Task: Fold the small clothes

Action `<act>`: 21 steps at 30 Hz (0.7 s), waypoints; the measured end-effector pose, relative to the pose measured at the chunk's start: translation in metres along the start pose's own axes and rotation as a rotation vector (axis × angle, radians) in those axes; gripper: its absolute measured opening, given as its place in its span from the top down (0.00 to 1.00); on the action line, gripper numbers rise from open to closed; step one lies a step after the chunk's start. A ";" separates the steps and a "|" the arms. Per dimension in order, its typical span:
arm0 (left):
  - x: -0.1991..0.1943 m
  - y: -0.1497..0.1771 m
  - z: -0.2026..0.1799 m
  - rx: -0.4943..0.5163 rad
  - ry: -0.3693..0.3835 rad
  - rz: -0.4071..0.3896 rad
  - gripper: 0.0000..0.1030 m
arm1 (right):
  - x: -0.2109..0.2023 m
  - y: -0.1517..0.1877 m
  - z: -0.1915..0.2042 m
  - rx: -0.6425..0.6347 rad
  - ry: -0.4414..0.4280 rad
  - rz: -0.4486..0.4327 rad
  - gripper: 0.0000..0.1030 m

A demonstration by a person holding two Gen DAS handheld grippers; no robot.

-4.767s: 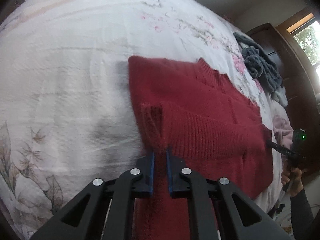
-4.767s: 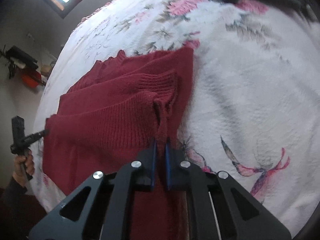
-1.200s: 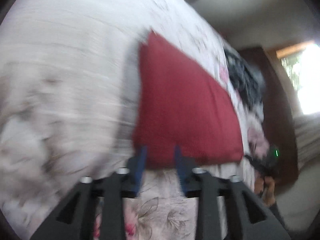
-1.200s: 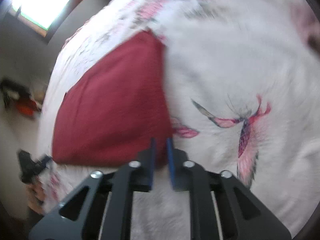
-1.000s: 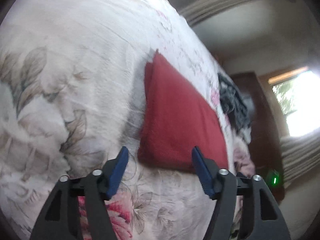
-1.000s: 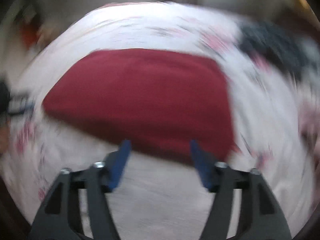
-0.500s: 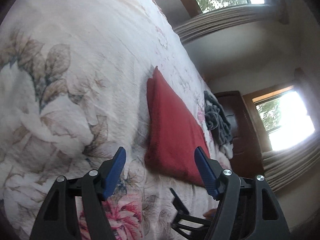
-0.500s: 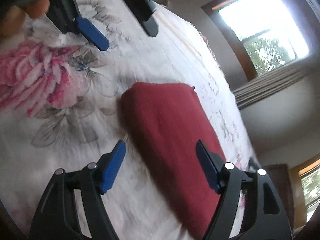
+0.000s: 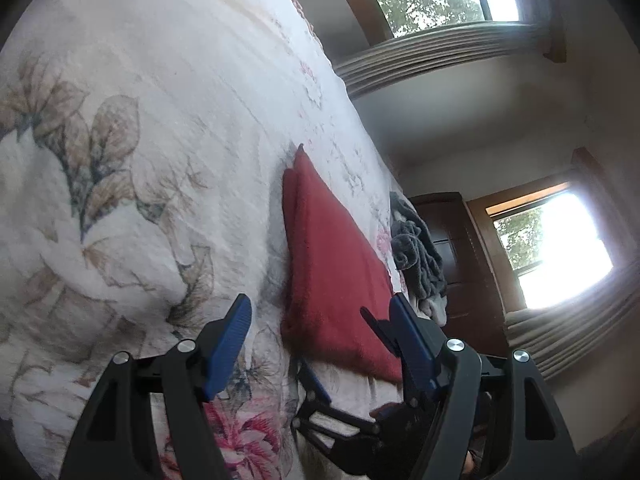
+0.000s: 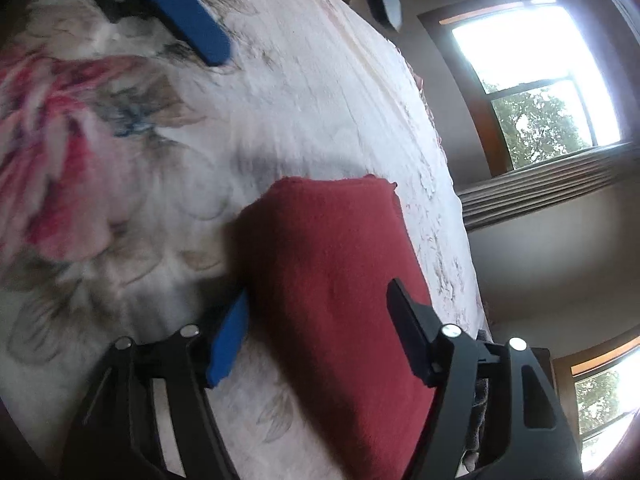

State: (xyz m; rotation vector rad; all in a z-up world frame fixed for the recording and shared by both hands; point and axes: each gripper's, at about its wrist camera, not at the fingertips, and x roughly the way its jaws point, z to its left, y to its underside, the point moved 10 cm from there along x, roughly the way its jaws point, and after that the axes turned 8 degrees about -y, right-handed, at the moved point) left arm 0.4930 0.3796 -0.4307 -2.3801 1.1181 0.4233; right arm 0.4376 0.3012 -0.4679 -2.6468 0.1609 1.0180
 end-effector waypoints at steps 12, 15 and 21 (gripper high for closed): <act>0.002 -0.002 0.007 -0.047 0.026 0.024 0.30 | 0.019 -0.003 -0.001 0.029 -0.016 0.003 0.70; 0.006 -0.015 0.000 -0.045 0.025 0.046 0.29 | 0.010 -0.003 -0.004 0.084 -0.048 -0.019 0.76; 0.051 -0.055 -0.015 -0.089 0.064 0.209 0.23 | -0.007 -0.007 -0.030 0.184 -0.068 -0.060 0.80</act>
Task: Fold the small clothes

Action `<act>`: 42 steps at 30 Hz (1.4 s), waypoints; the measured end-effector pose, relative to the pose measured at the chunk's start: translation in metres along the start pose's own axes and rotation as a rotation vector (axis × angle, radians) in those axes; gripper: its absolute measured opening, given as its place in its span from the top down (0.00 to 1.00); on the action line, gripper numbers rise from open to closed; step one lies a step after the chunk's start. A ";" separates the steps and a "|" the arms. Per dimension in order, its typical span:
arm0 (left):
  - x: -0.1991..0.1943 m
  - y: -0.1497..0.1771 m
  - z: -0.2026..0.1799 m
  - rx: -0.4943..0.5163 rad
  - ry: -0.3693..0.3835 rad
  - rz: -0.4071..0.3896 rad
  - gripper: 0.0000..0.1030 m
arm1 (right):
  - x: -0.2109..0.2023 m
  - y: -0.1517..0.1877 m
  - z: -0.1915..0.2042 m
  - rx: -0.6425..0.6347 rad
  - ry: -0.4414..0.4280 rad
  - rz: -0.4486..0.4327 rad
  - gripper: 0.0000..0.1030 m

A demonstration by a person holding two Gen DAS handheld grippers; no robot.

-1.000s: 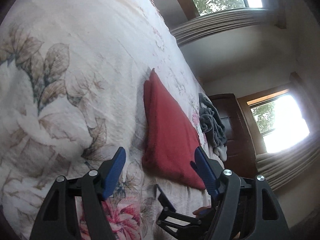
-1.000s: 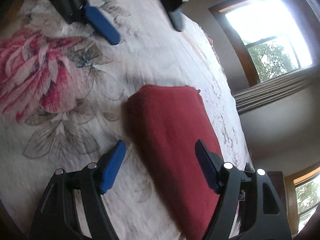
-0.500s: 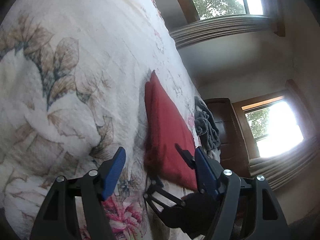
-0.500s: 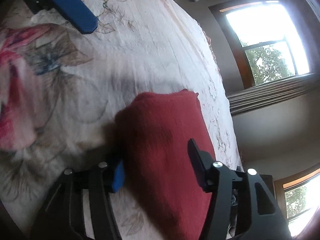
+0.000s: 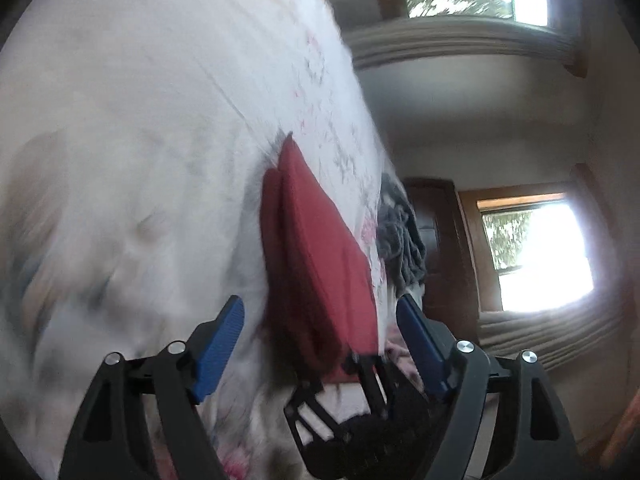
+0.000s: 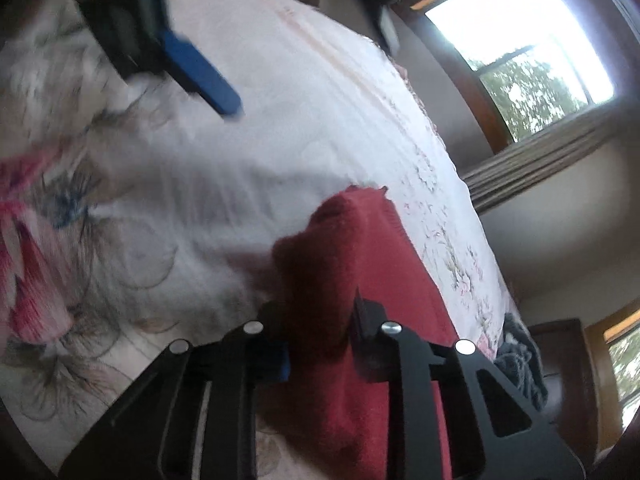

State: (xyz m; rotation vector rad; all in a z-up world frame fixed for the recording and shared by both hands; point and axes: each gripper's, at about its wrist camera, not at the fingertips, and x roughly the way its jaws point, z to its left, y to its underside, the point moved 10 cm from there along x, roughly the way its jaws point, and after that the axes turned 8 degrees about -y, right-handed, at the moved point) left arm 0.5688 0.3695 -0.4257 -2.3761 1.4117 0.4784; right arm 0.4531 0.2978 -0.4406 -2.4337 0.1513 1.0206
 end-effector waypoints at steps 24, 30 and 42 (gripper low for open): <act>0.191 -0.072 -0.009 0.070 -0.301 0.428 0.67 | -0.014 -0.016 -0.059 0.212 -0.056 -0.068 0.83; 0.183 -0.078 -0.013 0.082 -0.322 0.408 0.82 | -0.014 -0.016 -0.062 0.237 -0.068 -0.075 0.83; 0.172 -0.084 -0.061 0.188 -0.403 0.400 0.84 | -0.032 -0.018 -0.086 0.344 -0.082 -0.106 0.84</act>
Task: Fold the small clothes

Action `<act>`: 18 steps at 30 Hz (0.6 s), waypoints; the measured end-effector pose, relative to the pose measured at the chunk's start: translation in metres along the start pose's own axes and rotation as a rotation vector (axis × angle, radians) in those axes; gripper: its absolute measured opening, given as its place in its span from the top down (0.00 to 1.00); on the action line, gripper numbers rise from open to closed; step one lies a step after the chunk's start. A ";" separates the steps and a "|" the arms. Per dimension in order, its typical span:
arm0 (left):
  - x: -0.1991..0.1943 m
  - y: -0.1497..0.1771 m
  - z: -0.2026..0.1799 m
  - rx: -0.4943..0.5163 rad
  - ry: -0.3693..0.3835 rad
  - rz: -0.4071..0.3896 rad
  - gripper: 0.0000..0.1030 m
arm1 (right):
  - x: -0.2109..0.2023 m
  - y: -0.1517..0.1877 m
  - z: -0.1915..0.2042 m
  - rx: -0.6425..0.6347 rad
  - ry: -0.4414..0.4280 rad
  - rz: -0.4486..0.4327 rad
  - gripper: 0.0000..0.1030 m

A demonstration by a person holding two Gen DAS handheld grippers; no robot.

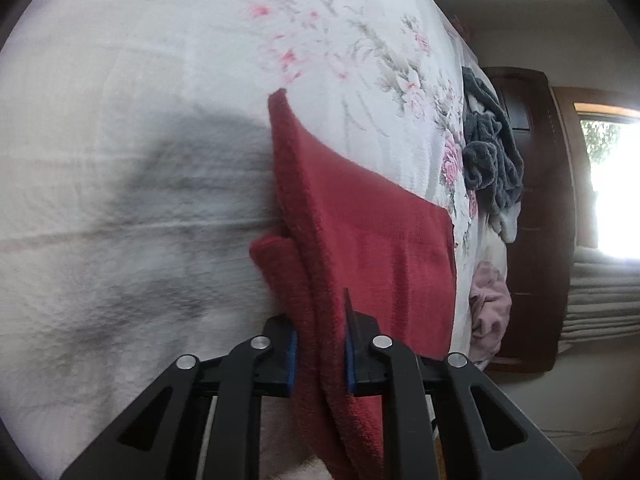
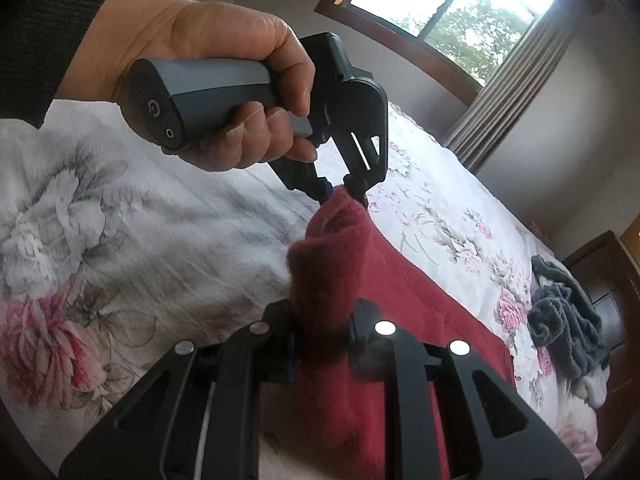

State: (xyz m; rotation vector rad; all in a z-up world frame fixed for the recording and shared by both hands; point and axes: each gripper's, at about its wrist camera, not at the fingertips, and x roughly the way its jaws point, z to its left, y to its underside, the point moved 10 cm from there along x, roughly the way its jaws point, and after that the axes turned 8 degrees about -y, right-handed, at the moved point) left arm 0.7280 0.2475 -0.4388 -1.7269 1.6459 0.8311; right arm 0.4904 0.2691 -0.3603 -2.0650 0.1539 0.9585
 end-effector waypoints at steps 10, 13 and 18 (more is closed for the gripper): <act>-0.025 -0.004 -0.056 0.076 -0.083 -0.021 0.85 | -0.029 -0.007 -0.033 0.086 0.010 -0.040 0.84; -0.031 -0.004 -0.073 0.098 -0.111 -0.028 0.85 | -0.038 -0.007 -0.045 0.114 0.011 -0.052 0.85; -0.039 -0.003 -0.099 0.129 -0.154 -0.036 0.85 | -0.051 -0.006 -0.062 0.158 0.009 -0.070 0.85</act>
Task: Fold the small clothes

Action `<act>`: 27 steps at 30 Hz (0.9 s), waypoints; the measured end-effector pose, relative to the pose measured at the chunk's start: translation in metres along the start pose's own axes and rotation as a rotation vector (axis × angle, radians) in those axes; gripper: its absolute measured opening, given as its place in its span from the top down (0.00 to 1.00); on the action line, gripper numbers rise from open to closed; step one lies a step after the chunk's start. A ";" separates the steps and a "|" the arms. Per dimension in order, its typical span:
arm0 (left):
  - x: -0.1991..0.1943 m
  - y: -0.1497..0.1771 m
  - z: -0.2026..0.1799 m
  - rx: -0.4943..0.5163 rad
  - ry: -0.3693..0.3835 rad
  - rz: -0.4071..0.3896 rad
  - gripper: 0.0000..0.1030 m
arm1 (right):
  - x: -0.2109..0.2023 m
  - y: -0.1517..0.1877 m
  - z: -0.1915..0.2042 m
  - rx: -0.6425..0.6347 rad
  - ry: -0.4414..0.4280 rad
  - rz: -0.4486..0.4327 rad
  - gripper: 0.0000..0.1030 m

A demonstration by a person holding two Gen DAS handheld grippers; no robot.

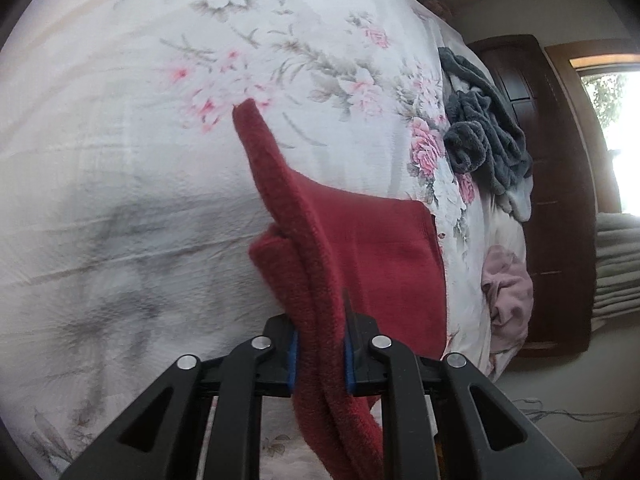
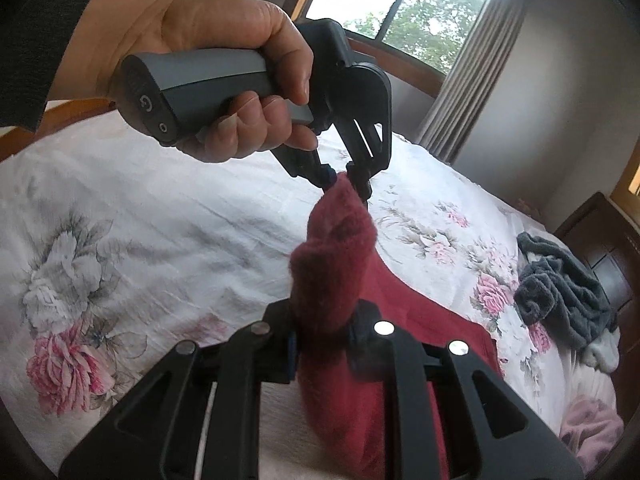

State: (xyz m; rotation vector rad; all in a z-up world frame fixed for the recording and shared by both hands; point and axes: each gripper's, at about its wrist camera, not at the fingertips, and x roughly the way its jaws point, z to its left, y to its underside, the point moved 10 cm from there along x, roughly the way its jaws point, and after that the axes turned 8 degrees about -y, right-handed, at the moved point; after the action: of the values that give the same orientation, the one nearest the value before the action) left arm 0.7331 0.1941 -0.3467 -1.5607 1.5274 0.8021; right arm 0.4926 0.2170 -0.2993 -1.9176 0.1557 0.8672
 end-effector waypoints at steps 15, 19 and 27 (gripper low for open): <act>0.015 -0.002 -0.096 0.128 -0.158 0.020 0.85 | -0.035 0.035 -0.079 0.321 -0.095 -0.065 0.86; 0.032 0.000 -0.126 0.171 -0.204 0.034 0.85 | -0.042 0.055 -0.104 0.417 -0.126 -0.080 0.86; 0.080 0.005 -0.166 0.213 -0.313 0.073 0.85 | -0.042 0.110 -0.146 0.626 -0.196 -0.084 0.87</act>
State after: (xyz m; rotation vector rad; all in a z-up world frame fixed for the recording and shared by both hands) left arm 0.7194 0.0110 -0.3362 -1.1699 1.3946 0.8499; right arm 0.4854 0.0304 -0.3157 -1.2428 0.1991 0.8235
